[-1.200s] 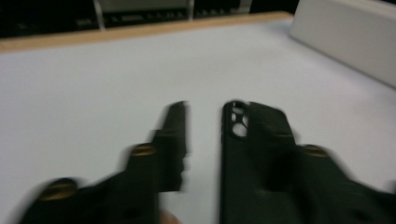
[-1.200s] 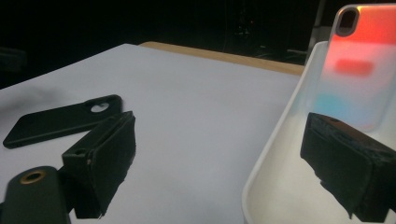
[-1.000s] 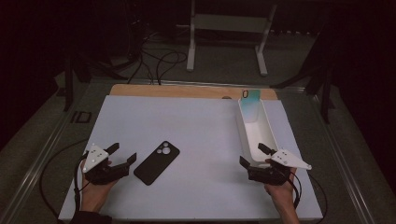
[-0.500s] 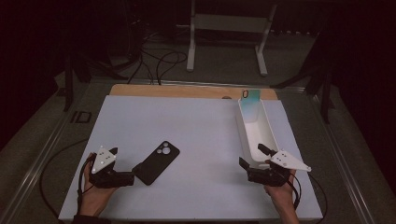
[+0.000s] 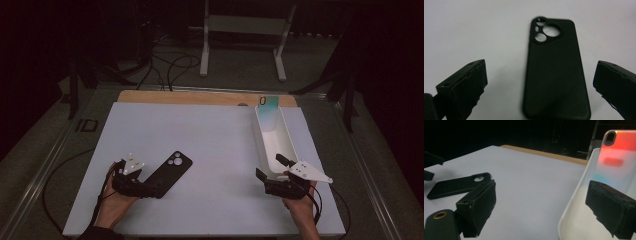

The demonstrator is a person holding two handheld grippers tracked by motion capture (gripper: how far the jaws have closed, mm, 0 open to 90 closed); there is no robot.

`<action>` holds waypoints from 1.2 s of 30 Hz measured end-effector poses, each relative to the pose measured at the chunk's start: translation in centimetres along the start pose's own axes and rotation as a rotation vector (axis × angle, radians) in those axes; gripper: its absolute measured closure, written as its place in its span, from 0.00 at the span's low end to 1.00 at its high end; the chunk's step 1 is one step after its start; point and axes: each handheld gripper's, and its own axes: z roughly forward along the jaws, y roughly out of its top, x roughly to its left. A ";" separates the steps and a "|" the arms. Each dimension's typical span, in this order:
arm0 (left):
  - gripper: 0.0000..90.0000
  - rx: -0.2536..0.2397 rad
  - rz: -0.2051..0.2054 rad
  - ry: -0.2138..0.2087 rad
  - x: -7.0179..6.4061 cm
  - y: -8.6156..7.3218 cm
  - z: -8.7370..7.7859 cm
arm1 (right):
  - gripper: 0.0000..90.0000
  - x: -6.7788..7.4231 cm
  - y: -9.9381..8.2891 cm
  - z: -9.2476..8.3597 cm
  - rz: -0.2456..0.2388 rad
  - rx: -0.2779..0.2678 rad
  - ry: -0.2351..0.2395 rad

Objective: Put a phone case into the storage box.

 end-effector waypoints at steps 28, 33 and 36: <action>0.00 0.186 0.036 -0.026 -1.4 0.0 4.5 | 0.11 -0.3 -0.1 0.2 0.003 0.004 -0.009; 0.03 0.201 0.040 -0.032 -1.4 0.2 4.5 | 0.11 -0.1 -0.1 0.3 0.004 0.009 -0.008; 0.06 0.222 0.038 -0.029 -1.6 0.4 4.4 | 0.11 -0.1 -0.1 0.3 0.002 0.011 -0.008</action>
